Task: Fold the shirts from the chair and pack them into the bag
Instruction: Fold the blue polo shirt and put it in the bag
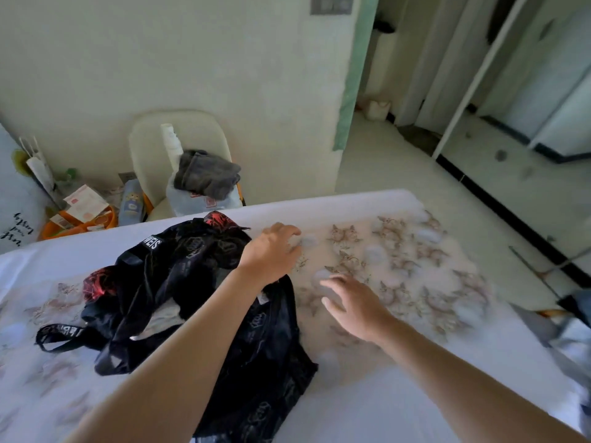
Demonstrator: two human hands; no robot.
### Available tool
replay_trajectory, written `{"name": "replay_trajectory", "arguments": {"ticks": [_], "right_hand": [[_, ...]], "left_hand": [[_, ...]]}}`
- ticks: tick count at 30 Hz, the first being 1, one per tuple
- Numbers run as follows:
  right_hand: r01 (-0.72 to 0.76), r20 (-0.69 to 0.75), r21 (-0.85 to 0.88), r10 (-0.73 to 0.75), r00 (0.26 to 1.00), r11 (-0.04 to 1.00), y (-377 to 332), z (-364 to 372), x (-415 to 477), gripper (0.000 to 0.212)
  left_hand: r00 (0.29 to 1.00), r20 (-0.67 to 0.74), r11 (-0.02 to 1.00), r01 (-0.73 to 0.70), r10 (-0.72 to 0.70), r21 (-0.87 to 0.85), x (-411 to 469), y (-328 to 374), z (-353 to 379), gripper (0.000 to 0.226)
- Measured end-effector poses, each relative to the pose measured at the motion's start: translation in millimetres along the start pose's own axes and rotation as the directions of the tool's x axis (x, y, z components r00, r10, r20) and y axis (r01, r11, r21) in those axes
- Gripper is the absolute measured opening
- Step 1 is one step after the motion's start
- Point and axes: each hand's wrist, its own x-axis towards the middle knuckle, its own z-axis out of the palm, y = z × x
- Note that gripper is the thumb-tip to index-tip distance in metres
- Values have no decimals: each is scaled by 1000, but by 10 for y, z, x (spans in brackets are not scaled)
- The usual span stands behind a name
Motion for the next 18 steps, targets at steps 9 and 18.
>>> {"name": "replay_trajectory", "arguments": {"ticks": [9, 18], "right_hand": [[-453, -40, 199, 469, 882, 869, 1947, -831, -1109, 44], [-672, -27, 185, 687, 726, 717, 4567, -1318, -2936, 33]], "left_hand": [[934, 293, 976, -216, 206, 2, 243, 1965, 1304, 39], [798, 487, 934, -328, 355, -143, 603, 4669, 3212, 35]]}}
